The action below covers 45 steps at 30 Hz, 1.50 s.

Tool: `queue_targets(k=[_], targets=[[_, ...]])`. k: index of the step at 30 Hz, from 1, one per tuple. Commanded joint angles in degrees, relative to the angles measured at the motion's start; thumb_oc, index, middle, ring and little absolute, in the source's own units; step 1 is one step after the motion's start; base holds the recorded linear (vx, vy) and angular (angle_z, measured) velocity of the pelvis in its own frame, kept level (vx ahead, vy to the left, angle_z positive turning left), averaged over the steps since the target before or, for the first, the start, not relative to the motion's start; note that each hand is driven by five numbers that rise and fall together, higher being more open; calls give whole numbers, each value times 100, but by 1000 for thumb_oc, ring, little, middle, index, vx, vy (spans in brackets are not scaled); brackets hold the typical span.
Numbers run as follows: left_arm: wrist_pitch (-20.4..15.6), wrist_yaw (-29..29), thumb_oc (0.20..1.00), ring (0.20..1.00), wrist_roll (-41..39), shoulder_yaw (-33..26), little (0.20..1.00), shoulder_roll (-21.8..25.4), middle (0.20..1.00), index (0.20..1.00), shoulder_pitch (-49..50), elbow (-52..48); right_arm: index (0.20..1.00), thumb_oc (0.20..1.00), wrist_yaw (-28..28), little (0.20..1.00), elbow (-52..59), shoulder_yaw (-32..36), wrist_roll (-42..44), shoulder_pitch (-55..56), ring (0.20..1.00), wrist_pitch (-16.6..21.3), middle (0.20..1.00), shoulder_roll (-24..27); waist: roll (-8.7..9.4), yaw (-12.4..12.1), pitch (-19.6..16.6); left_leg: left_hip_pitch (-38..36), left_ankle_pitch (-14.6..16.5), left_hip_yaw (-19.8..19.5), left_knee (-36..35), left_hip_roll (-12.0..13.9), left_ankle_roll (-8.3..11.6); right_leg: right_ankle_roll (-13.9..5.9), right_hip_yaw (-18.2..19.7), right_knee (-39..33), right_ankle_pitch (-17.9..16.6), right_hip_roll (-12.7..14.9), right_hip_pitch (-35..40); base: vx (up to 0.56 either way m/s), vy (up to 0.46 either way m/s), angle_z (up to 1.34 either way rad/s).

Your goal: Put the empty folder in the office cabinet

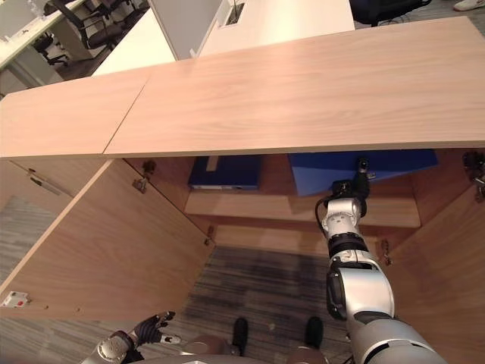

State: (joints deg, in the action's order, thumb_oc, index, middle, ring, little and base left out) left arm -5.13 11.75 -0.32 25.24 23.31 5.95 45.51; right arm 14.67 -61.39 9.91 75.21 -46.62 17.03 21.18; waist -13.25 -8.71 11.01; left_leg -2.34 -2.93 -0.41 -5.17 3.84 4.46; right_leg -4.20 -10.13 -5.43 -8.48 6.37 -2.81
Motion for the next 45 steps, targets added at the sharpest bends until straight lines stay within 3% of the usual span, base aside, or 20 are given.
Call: queue_targets(k=[1, 8, 15, 24, 35, 39, 41, 42, 45], targets=[[-153, -93, 1000, 1000, -211, 422, 1000, 620, 1000, 1000, -552, 84, 200, 200, -145, 200, -248, 123, 109, -1057, 200, 155, 200, 438, 290, -179, 324, 503, 36, 1, 105, -132, 89, -511, 192, 702, 1291, 289, 304, -117, 15, 6], [-216, -178, 1000, 1000, -379, 599, 1000, 823, 1000, 1000, -805, -121, 200, 200, -109, 200, -736, -172, 175, -2081, 200, 91, 200, 1308, 184, -347, 692, 1683, 243, -12, 1154, -165, 104, -469, 318, 1677, 1477, 406, -825, -88, -5, 6], [-191, -443, 1000, 1000, -699, 625, 1000, 774, 1000, 1000, -1006, -195, 200, 200, 74, 200, -999, -505, 277, -2893, 200, 188, 200, 2022, 166, -457, 672, 2580, 719, -122, 2213, -247, 101, -412, 446, 2986, 2086, 535, -1779, 21, -16, 6], [-284, -698, 1000, 1000, -1322, 518, 1000, 877, 1000, 1000, -1115, -569, 200, 200, 368, 200, -954, -872, 437, -3795, 200, 501, 200, 2602, -3, -503, 685, 3088, 1028, -238, 2897, -374, 97, -375, 505, 3952, 2498, 688, -2351, 29, -1, 8], [-385, -664, 1000, 1000, -1767, 615, 1000, 1147, 1000, 1000, -1329, -1074, 200, 200, 525, 200, -512, -1736, 239, -4827, 200, 741, 200, 2704, -37, -528, 732, 3710, 1133, -338, 3335, -398, 92, -327, 605, 4653, 2723, 698, -3086, -4, -8, 4], [-420, -664, 1000, 1000, -2011, 625, 1000, 1210, 1000, 1000, -1442, -1298, 200, 200, 572, 200, -553, -1892, 223, -5002, 200, 747, 200, 2697, -14, -530, 711, 3876, 1282, -382, 3435, -449, 89, -338, 622, 4839, 2908, 717, -3257, 12, -35, 1], [-430, -642, 1000, 1000, -2088, 643, 1000, 1244, 1000, 1000, -1489, -1503, 200, 200, 570, 200, -680, -1843, 221, -4948, 200, 665, 200, 2713, -63, -529, 758, 4080, 1124, -364, 3447, -475, 74, -311, 581, 4899, 2804, 746, -3430, -95, 5, 9], [-449, -632, 1000, 1000, -2089, 651, 1000, 1262, 1000, 1000, -1519, -1565, 200, 200, 568, 200, -745, -1832, 229, -4919, 200, 628, 200, 2725, -65, -511, 743, 4084, 1244, -386, 3475, -495, 88, -326, 631, 4929, 2925, 738, -3430, 22, -11, 9], [-477, -614, 1000, 1000, -2209, 676, 1000, 1299, 1000, 1000, -1594, -1764, 200, 200, 498, 200, -873, -1754, 275, -4807, 200, 544, 200, 2662, -148, -529, 794, 4270, 1185, -373, 3509, -512, 100, -309, 646, 5023, 2938, 761, -3648, -45, 12, 7]])
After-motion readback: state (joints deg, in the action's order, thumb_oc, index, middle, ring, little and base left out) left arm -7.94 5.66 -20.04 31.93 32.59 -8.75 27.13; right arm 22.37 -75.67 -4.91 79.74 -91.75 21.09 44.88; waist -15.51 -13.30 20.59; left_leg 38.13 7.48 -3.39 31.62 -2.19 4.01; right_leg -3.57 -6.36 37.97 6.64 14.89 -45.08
